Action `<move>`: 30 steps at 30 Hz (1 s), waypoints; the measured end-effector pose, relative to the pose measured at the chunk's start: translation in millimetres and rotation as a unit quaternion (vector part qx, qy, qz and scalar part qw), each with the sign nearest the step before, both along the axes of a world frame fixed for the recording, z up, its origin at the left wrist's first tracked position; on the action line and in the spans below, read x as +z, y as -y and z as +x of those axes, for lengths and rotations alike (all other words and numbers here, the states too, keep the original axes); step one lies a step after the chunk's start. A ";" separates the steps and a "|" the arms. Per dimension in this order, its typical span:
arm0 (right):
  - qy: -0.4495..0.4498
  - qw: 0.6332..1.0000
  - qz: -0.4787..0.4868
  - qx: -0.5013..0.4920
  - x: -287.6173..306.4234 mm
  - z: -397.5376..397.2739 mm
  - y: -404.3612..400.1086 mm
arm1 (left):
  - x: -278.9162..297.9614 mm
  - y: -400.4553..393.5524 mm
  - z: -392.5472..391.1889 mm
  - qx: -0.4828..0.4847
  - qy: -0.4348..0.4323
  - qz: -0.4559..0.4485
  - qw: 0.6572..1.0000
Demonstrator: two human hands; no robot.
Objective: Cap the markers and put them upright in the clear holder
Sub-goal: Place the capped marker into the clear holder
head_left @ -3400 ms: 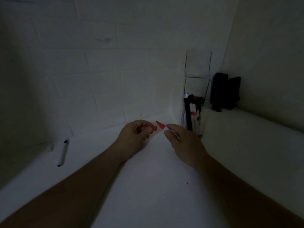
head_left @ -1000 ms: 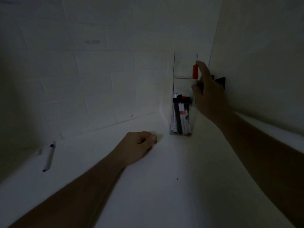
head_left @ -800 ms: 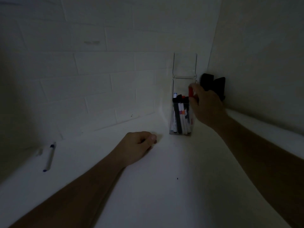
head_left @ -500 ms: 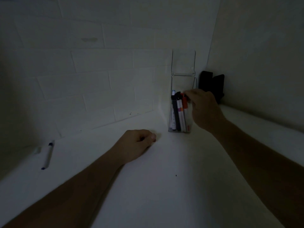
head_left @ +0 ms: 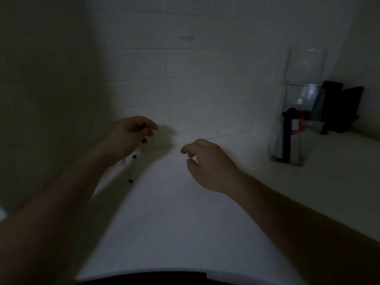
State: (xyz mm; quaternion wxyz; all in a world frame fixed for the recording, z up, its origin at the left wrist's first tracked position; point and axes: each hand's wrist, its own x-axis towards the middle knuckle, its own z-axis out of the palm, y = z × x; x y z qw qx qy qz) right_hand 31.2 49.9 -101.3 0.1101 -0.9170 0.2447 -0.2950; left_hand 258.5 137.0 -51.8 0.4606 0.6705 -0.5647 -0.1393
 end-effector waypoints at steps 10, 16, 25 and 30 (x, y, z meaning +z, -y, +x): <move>-0.199 0.978 -0.016 0.061 -23.8 105.1 -46.5 | -41.7 -19.9 64.5 0.243 0.092 0.069 0.963; -0.227 0.968 -0.095 -0.053 -19.8 75.0 -19.1 | -50.3 -17.3 55.0 0.197 0.150 0.150 0.957; -0.158 0.968 0.028 -0.191 -9.0 -85.5 62.8 | -54.5 -6.9 37.9 0.161 0.245 0.193 0.936; -0.048 0.974 0.034 -0.218 -36.3 -132.7 80.5 | -35.0 22.8 -24.7 0.074 0.207 0.113 0.969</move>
